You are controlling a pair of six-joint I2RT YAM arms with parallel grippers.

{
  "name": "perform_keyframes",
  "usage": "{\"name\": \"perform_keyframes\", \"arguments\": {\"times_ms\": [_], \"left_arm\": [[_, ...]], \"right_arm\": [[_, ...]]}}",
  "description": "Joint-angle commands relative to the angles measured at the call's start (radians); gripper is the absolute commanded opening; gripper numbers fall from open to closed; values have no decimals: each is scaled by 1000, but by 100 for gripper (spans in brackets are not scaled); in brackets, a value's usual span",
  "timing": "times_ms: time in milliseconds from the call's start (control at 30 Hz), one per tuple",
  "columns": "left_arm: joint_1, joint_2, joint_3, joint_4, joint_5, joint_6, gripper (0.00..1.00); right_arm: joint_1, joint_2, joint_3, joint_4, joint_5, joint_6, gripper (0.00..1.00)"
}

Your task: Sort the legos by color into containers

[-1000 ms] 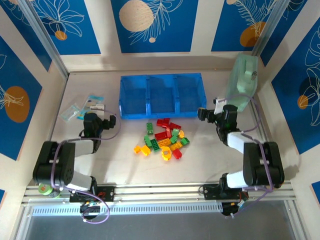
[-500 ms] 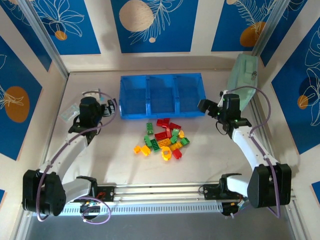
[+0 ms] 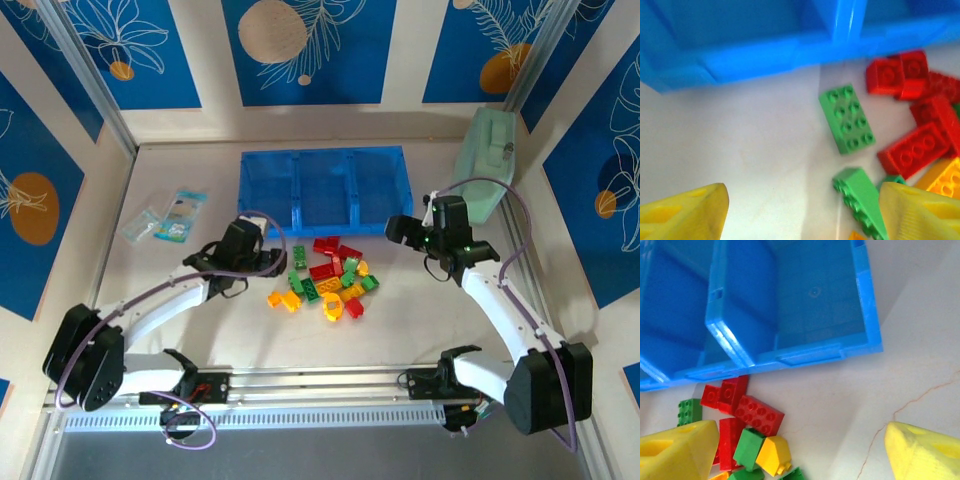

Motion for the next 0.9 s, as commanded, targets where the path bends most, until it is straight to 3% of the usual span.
{"name": "perform_keyframes", "arguments": {"times_ms": [0,600,867], "left_arm": [[-31,1,-50,-50,24,-92,76],[-93,-132,-190,-107,82,-169,50],[-142,-101,-195,-91,69,-174,48]], "right_arm": [[27,-31,1,-24,0,-15,86],[81,-103,-80,-15,-9,10,83],[90,-132,-122,-11,2,28,83]]}}
